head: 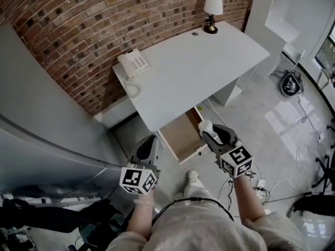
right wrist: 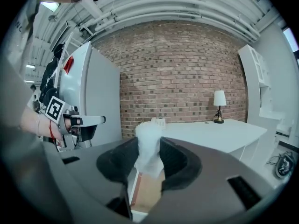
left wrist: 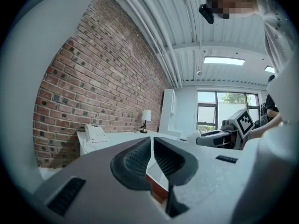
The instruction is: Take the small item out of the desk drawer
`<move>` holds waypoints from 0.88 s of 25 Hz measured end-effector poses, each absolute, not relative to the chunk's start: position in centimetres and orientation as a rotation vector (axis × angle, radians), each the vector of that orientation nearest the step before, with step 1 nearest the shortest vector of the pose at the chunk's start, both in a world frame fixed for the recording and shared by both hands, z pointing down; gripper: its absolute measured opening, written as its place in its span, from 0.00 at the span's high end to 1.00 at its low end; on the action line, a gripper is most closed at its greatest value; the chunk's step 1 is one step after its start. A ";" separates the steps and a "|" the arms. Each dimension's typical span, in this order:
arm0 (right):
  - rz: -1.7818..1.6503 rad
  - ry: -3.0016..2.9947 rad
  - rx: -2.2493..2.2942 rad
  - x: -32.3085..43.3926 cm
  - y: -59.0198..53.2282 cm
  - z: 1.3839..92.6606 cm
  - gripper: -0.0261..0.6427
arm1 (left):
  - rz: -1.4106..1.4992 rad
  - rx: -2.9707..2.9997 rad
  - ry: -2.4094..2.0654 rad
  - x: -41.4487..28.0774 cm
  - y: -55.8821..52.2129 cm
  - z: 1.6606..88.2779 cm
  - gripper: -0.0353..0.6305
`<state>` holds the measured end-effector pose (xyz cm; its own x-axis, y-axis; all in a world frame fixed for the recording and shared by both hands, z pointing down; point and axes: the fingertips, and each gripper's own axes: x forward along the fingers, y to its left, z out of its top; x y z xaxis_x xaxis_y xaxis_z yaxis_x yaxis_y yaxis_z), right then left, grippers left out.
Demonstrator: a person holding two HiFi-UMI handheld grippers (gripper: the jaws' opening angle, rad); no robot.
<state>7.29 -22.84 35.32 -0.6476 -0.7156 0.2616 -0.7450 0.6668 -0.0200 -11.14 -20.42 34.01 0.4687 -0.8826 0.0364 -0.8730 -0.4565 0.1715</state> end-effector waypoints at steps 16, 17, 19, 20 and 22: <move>0.165 -2.719 1.277 8.9 -22.0 32.5 0.73 | -0.097 2.552 -1.587 -12.2 -19.4 33.1 0.91; 0.163 -2.720 1.282 9.0 -22.0 32.4 0.73 | -0.101 2.547 -1.593 -12.3 -19.5 33.1 0.91; 0.163 -2.723 1.293 9.3 -22.1 32.3 0.74 | -0.105 2.538 -1.604 -12.7 -19.7 33.1 0.91; 0.166 -2.724 1.298 9.4 -22.2 32.2 0.74 | -0.105 2.534 -1.608 -12.8 -19.8 33.1 0.91; 0.169 -2.723 1.308 9.5 -22.4 32.1 0.73 | -0.108 2.530 -1.613 -13.1 -20.1 33.0 0.91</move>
